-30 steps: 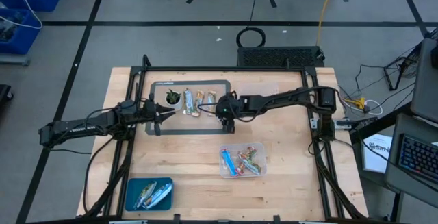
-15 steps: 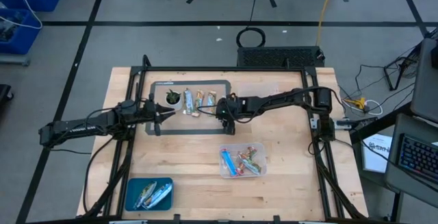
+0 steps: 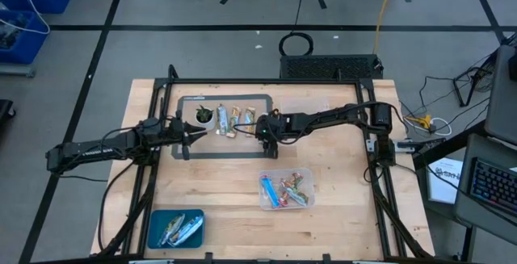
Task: Pick and place Granola Bars by type
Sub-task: Put the yellow granola bar into the top transparent bin
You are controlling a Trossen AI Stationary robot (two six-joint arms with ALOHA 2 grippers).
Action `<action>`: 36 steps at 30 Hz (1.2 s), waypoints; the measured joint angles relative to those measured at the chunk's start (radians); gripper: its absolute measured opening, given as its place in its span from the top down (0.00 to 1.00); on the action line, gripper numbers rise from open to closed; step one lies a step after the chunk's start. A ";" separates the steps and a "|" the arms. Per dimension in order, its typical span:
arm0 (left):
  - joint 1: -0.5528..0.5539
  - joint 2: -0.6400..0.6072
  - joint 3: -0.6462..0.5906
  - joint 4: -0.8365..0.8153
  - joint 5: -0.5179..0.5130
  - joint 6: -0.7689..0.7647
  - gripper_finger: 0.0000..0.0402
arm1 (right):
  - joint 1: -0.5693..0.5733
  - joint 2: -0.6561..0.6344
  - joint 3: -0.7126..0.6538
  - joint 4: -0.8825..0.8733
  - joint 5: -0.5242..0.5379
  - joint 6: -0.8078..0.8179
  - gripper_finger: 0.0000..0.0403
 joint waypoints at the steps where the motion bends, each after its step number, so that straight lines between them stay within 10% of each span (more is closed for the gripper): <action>1: 0.000 0.000 0.000 0.000 0.000 0.000 0.81 | 0.000 0.000 0.000 -0.001 -0.013 0.007 0.48; 24: 0.000 0.000 0.000 0.000 0.000 0.000 0.81 | 0.000 0.000 0.000 0.056 -0.046 0.016 0.97; 36: 0.000 0.000 0.000 0.000 0.000 0.000 0.81 | 0.009 -0.017 -0.001 0.044 0.010 0.015 1.00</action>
